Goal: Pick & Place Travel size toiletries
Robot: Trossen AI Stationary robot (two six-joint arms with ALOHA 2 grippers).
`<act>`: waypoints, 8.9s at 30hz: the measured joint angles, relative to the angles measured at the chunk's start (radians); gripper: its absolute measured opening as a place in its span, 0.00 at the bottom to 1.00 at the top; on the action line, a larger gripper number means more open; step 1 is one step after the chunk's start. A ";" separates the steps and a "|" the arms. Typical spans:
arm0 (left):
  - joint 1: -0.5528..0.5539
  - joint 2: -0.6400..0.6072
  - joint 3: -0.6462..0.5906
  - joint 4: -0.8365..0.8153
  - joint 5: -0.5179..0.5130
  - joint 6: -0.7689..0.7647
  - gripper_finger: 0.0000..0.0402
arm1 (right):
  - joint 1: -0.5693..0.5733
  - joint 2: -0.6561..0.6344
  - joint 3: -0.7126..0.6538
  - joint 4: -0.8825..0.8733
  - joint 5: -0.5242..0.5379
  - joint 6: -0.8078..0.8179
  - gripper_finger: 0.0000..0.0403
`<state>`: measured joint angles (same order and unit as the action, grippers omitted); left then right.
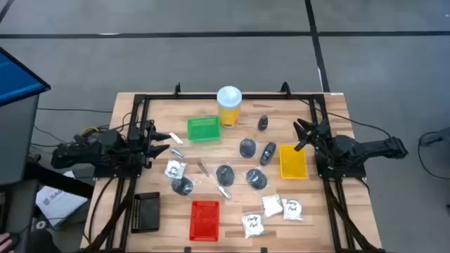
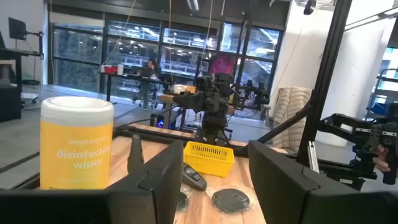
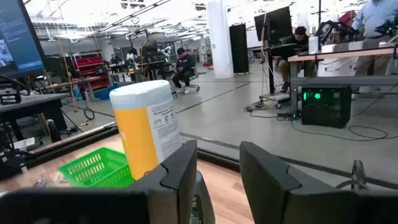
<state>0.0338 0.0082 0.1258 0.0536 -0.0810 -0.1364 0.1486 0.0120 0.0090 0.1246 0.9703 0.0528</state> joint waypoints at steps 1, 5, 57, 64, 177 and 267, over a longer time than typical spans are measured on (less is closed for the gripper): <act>0.000 0.000 0.000 0.000 0.000 0.000 0.43 | 0.000 0.000 0.000 0.000 0.000 0.000 0.28; 0.000 0.000 0.000 0.000 0.000 0.000 0.43 | 0.000 0.000 0.000 0.000 0.000 0.000 0.28; 0.000 0.000 0.000 0.138 0.000 0.005 0.43 | -0.400 0.581 0.053 0.178 -0.554 0.072 0.43; 0.000 0.000 0.000 0.140 0.000 0.005 0.43 | -0.440 0.814 0.129 0.217 -0.555 0.076 0.65; -0.001 0.803 0.001 0.794 0.107 -0.057 0.43 | -0.009 1.439 0.866 -0.016 -0.633 0.086 0.50; -0.061 1.027 0.097 0.812 0.112 -0.052 0.43 | 0.224 2.121 1.444 -0.042 -1.027 0.097 0.59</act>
<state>-0.0269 1.0355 0.2226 0.8661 0.0307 -0.1886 0.3729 2.1326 1.4527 0.0822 -0.0563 0.1501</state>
